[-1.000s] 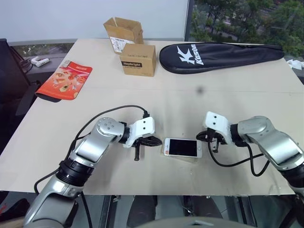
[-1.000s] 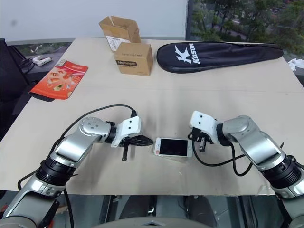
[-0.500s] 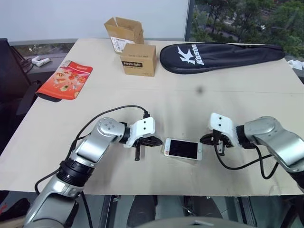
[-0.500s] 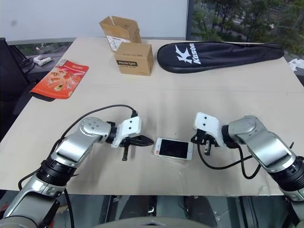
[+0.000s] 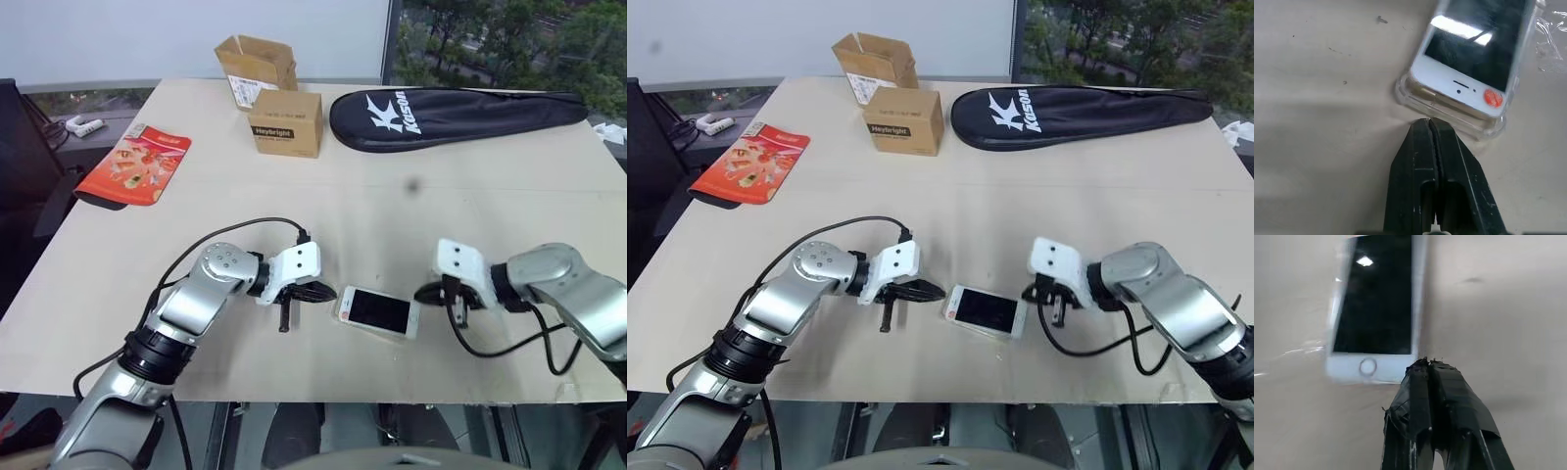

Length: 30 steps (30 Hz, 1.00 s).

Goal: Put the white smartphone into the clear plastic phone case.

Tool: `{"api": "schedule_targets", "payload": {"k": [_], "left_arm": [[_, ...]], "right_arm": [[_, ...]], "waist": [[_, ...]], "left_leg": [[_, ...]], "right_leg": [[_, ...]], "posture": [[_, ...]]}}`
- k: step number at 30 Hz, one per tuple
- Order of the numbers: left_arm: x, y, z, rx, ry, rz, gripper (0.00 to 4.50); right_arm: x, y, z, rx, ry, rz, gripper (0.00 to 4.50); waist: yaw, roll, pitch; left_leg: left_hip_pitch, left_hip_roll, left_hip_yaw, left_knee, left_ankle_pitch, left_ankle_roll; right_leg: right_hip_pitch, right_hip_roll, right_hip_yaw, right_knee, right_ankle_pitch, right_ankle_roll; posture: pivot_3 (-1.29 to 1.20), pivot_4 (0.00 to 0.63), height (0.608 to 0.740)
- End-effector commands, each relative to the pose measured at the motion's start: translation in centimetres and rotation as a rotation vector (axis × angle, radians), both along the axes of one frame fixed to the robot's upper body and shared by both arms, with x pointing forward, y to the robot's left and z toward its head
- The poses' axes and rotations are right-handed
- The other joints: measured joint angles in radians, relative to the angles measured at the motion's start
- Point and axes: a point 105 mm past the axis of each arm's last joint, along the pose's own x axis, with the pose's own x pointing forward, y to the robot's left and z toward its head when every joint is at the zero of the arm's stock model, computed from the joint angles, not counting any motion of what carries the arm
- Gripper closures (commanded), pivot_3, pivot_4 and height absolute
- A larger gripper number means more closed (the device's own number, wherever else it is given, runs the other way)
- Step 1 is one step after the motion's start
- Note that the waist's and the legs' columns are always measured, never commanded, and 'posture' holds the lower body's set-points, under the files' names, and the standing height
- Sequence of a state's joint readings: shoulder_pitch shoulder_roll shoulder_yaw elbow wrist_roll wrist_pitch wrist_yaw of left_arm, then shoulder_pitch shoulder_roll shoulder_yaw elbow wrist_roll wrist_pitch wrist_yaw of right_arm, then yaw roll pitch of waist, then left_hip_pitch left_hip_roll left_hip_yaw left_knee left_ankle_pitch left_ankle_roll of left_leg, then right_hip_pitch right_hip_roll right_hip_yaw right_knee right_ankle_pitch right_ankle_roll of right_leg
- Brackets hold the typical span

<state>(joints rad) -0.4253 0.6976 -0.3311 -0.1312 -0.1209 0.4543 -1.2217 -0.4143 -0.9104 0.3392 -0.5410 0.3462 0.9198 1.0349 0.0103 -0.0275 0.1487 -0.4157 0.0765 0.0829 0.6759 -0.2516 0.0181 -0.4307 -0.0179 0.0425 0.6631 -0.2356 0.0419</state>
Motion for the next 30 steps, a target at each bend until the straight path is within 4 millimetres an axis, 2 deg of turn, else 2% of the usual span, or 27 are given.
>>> {"api": "schedule_targets", "payload": {"k": [1, 9, 13, 16, 23, 27, 30], "left_arm": [[-0.1, -0.2, 0.2, -0.007, -0.008, -0.009, 4.5], [-0.1, -0.3, 0.2, -0.009, -0.008, -0.009, 4.5], [-0.1, -0.3, 0.2, -0.01, -0.007, -0.011, 4.5], [-0.1, -0.3, 0.3, -0.011, -0.007, -0.01, 4.5], [-0.1, -0.4, 0.3, -0.013, -0.01, -0.009, 4.5], [0.0, -0.4, 0.3, -0.014, -0.012, -0.007, 4.5], [0.0, -0.3, 0.3, -0.014, -0.014, -0.004, 4.5]], "right_arm": [[0.4, 0.0, 1.1, 0.01, -0.062, -0.015, 4.46], [1.8, -0.7, 1.6, -0.007, -0.137, -0.091, 4.46], [-0.9, -0.1, 1.2, 0.006, -0.018, -0.003, 4.46], [-1.6, 0.3, 1.5, 0.029, 0.001, 0.012, 4.46], [1.1, -1.1, 2.0, 0.053, -0.124, -0.144, 4.46], [-1.3, -0.9, 1.9, 0.1, -0.042, -0.093, 4.46], [-2.8, -0.1, 1.9, 0.155, -0.035, -0.052, 3.67]], "waist": [[-0.002, 0.0, 0.0], [0.001, 0.0, 0.0], [0.002, 0.0, 0.0], [0.002, 0.0, 0.0], [0.001, 0.0, 0.0], [0.004, 0.0, 0.0], [0.003, 0.0, 0.0]], "left_leg": [[0.0, 0.0, 0.0, 0.0, 0.0, 0.0], [0.0, 0.0, 0.0, 0.0, 0.0, 0.0], [0.0, 0.0, 0.0, 0.0, 0.0, 0.0], [0.0, 0.0, -0.001, 0.0, 0.0, 0.0], [0.0, 0.0, 0.0, 0.0, 0.0, 0.0], [-0.001, 0.0, -0.001, 0.0, 0.0, 0.0], [-0.001, 0.0, -0.002, 0.0, 0.0, 0.0]], "right_leg": [[0.0, 0.0, 0.0, 0.0, 0.0, 0.0], [0.0, 0.0, 0.0, 0.0, 0.0, 0.0], [0.0, 0.0, 0.0, 0.0, 0.0, 0.0], [0.0, 0.0, -0.001, 0.0, 0.0, 0.0], [0.0, 0.0, 0.0, 0.0, 0.0, 0.0], [0.0, 0.0, -0.001, 0.0, 0.0, 0.0], [0.0, 0.0, -0.001, 0.0, 0.0, 0.0]], "posture": [[0.0, 0.15, 0.732], [0.0, 0.15, 0.732], [0.0, 0.15, 0.732], [0.0, 0.15, 0.732], [0.0, 0.15, 0.732], [0.0, 0.15, 0.732], [0.0, 0.15, 0.732]]}}
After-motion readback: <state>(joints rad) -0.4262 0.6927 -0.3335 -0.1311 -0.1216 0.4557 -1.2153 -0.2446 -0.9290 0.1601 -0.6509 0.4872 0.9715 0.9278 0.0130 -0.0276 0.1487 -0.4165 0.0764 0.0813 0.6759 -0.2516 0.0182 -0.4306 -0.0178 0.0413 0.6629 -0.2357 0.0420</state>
